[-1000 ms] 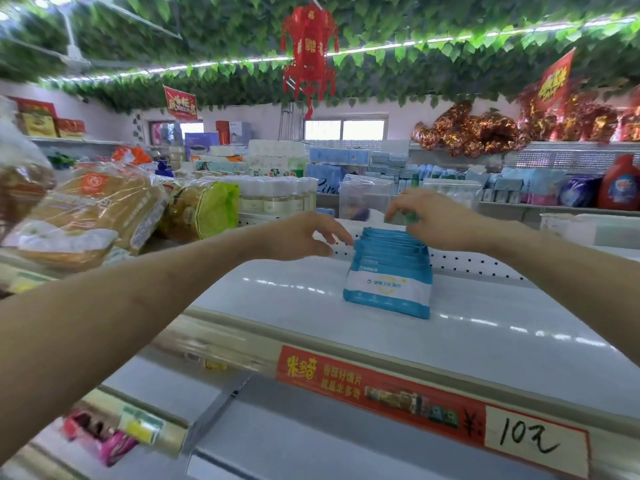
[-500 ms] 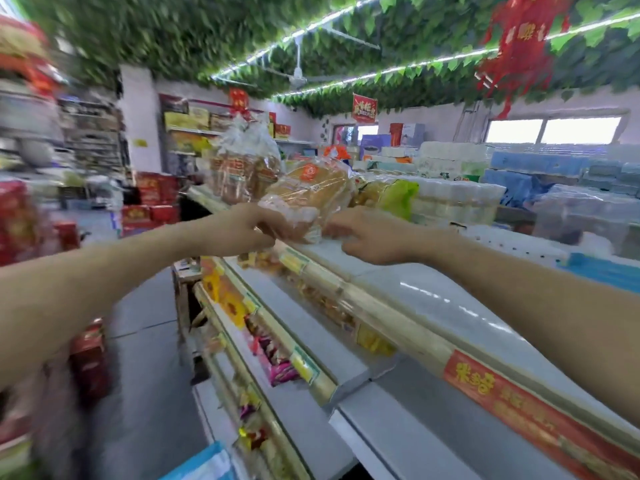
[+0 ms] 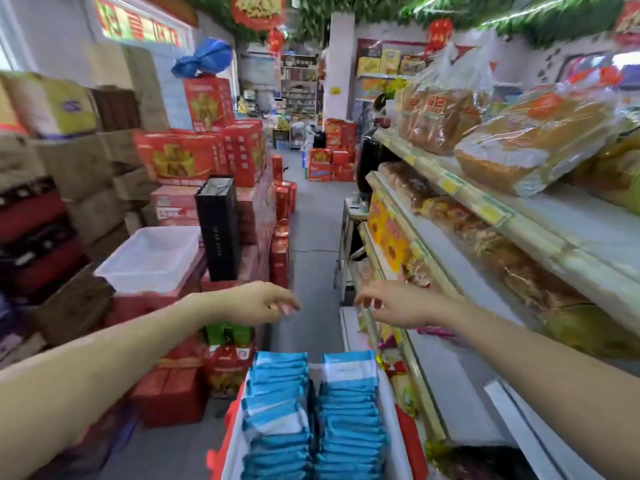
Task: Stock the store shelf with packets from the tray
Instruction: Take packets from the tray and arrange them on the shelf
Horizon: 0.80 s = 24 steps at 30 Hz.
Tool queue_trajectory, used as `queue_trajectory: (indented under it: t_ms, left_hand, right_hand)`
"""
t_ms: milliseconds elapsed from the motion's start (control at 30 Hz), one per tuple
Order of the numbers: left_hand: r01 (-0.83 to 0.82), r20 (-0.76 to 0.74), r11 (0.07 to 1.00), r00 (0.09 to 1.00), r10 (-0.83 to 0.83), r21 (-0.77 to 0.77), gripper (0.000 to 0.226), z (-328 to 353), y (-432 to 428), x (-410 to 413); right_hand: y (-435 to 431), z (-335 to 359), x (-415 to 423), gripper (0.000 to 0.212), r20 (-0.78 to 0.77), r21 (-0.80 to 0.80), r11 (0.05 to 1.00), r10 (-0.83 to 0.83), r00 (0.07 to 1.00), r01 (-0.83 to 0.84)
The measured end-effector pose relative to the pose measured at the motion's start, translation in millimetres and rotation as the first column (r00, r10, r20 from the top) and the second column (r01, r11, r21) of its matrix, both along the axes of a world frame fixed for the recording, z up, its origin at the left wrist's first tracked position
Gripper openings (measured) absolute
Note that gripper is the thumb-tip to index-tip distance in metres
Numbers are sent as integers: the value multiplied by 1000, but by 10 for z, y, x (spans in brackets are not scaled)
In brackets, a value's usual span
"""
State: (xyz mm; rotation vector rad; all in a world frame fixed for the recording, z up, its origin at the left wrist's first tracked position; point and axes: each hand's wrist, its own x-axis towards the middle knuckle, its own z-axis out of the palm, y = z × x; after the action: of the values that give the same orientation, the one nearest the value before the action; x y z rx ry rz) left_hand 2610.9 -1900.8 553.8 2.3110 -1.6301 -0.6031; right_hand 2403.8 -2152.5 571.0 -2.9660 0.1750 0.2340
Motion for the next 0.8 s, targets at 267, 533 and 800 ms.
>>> queue_trajectory:
  t_ms: [267,533,800]
  left_hand:
    - [-16,-134,979,990,44,205,38,-1143,593,-320]
    - [34,-75,972,997,-17,230,40,-1702,634,-544]
    - [78,-67,978,996,-66,192,41,-1919,529,-606]
  right_hand:
    - [373,-1000,95,37,-251,116,992,83,964,-56]
    - [132,-1308,-120,34,-270,196,979,-4,963,59]
    - [-18,-1463,-177,32,-218,128,979,-129,967,159]
